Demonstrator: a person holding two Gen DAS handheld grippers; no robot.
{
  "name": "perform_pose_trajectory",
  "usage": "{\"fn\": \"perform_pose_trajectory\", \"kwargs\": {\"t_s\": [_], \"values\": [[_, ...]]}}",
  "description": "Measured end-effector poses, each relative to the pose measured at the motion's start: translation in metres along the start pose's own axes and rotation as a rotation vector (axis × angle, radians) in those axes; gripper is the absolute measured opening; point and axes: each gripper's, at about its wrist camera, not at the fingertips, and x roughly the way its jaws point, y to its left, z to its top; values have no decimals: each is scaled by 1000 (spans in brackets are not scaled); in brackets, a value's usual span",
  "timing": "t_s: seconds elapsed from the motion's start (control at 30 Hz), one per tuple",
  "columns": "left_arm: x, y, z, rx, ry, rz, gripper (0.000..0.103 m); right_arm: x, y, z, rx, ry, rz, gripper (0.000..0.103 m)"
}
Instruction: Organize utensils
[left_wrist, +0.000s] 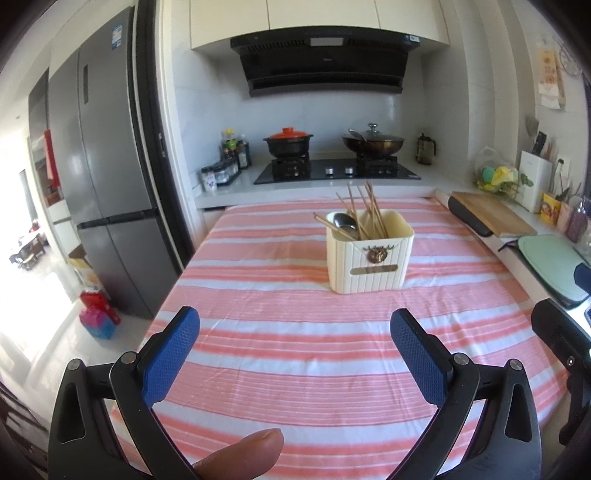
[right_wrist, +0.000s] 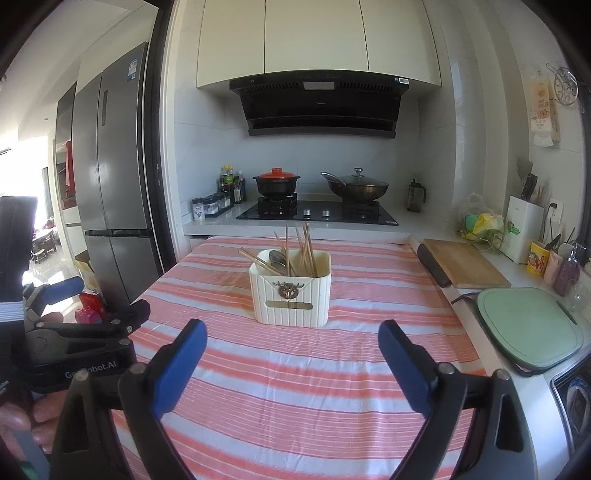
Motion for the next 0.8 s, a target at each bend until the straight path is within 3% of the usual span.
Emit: {"fn": "perform_pose_trajectory", "kwargs": {"t_s": [0.27,0.8], "values": [[-3,8,2,-30,-2,-48,103,-3,4,1,0,0,13,103],[-5,6,1,-23,-1,-49,103,-1,9,0,1,29,31,103]]}}
